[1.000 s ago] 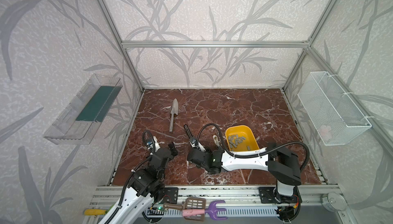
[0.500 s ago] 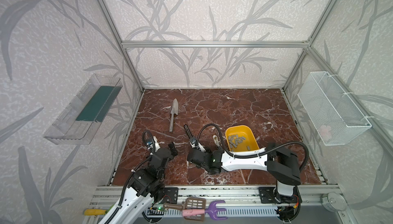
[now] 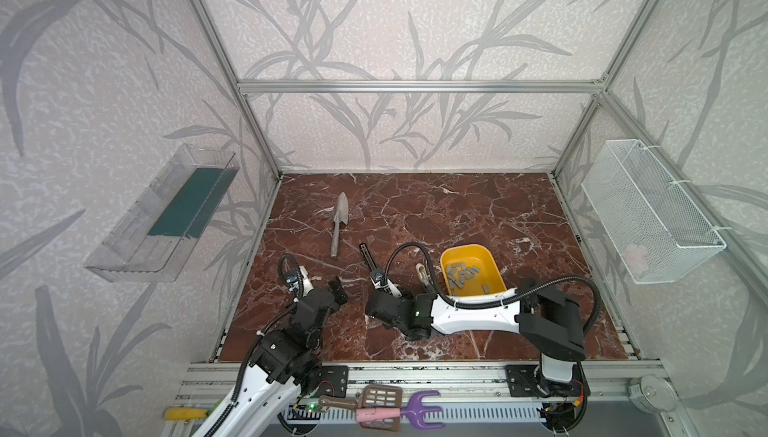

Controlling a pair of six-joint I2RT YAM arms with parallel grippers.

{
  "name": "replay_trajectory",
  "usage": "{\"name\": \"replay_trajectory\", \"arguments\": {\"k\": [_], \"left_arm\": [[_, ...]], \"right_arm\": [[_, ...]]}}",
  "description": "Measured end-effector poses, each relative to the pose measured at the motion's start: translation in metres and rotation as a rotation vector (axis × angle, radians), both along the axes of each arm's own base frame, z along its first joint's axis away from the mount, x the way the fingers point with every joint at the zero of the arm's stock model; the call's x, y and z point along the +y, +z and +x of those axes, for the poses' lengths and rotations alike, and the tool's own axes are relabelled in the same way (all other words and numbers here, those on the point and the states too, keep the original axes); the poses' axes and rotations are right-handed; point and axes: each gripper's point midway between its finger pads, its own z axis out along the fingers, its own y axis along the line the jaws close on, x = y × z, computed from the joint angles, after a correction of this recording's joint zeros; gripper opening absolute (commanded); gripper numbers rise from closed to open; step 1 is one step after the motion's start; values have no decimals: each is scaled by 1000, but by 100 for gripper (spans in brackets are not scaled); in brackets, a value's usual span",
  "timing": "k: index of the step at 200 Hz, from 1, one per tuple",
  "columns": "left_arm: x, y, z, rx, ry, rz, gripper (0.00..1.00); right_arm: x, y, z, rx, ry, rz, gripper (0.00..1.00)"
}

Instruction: Load the staples into the stapler

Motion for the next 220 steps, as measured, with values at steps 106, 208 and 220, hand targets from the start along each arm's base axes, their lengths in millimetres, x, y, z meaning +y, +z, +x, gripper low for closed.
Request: {"name": "replay_trajectory", "arguments": {"k": [106,208,220], "left_arm": [[0,0,0,0,-1,0,99],[0,0,0,0,-1,-1,99],[0,0,0,0,-1,-1,99]], "right_arm": [[0,-6,0,-2,5,-13,0],[-3,9,5,-50,10,-2,0],[-3,9,5,-46,12,-1,0]]}}
